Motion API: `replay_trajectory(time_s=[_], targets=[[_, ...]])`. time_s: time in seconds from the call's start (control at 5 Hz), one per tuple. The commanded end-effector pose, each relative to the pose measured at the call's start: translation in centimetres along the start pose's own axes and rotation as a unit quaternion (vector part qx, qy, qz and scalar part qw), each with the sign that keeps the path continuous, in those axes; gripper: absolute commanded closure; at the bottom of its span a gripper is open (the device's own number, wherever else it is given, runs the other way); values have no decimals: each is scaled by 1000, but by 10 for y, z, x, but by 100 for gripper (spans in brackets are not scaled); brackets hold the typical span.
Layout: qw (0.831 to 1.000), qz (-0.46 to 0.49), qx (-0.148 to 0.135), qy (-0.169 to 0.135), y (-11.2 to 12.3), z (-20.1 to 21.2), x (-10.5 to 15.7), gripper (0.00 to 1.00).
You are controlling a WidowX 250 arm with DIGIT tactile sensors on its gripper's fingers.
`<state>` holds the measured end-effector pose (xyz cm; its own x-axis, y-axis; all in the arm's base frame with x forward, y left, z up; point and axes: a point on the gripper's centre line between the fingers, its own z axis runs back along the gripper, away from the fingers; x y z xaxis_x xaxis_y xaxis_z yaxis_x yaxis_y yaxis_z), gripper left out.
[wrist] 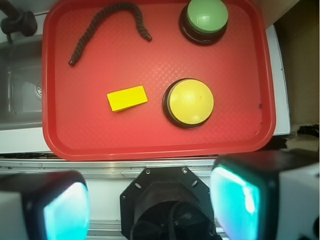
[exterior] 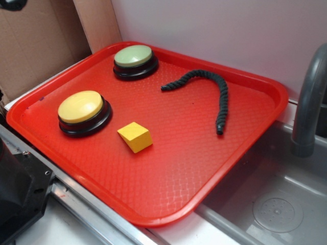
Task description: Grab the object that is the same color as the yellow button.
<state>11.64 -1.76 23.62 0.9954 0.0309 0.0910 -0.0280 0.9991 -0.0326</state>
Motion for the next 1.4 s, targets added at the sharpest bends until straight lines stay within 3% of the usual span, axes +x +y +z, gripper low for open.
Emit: replay_trajectory(time_s=[0.0,0.2,0.6,0.8,1.2], targets=[[1000,0,0,0,0,0,0,0],[998,51,-32,17,-4,-13,6,0],[976,214,-28,15,-17,-50,17,0],[941,334,-47,-4,-23,-81,27,0],[894,447,-34,-10,-37,-136,54,0]])
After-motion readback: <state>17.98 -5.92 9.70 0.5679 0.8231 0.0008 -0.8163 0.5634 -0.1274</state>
